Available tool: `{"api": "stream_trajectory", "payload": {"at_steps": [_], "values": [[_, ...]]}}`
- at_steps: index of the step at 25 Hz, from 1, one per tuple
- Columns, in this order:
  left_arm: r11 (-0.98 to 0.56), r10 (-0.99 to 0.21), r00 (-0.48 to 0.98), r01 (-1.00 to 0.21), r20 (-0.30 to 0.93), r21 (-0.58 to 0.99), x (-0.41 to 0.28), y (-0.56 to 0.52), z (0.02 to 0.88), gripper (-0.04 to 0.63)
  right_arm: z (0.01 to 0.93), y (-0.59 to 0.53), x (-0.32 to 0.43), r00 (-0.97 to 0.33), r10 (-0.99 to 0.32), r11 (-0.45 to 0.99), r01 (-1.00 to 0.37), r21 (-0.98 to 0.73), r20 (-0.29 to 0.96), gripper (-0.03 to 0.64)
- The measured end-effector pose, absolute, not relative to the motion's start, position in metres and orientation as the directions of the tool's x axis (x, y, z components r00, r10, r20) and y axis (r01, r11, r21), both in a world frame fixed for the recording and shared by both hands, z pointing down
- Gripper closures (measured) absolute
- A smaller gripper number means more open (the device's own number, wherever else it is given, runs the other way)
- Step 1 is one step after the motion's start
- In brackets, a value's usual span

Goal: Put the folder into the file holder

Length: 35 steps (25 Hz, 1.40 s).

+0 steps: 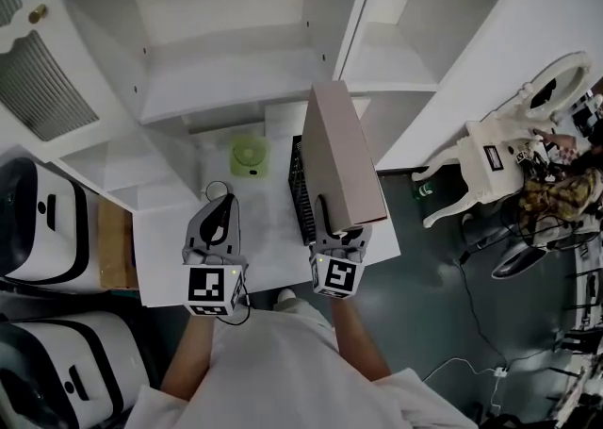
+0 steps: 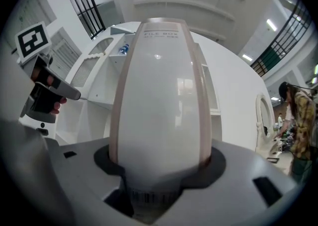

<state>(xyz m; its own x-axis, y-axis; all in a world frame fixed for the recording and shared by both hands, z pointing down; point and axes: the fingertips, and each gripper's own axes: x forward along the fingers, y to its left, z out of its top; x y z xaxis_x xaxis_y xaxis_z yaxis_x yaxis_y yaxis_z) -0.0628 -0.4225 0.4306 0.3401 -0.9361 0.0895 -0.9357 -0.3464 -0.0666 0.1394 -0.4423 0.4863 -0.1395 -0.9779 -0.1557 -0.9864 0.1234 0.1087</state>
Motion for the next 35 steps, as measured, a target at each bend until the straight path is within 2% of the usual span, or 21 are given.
{"api": "stream_trajectory", "payload": {"at_steps": [7,35], "values": [[-0.336,-0.939,0.328,-0.940,0.104,-0.064,-0.072,-0.430,0.440,0.604,0.522,-0.461,0.139,-0.144,-0.976,0.130,-0.987,0.091,-0.164,0.337],[-0.361,-0.924,0.349,-0.931,0.158,-0.052,-0.077,-0.435,0.475,0.604,0.693,-0.495,0.131,-0.151,-0.988,0.152,-0.984,0.088,0.013,0.337]]}}
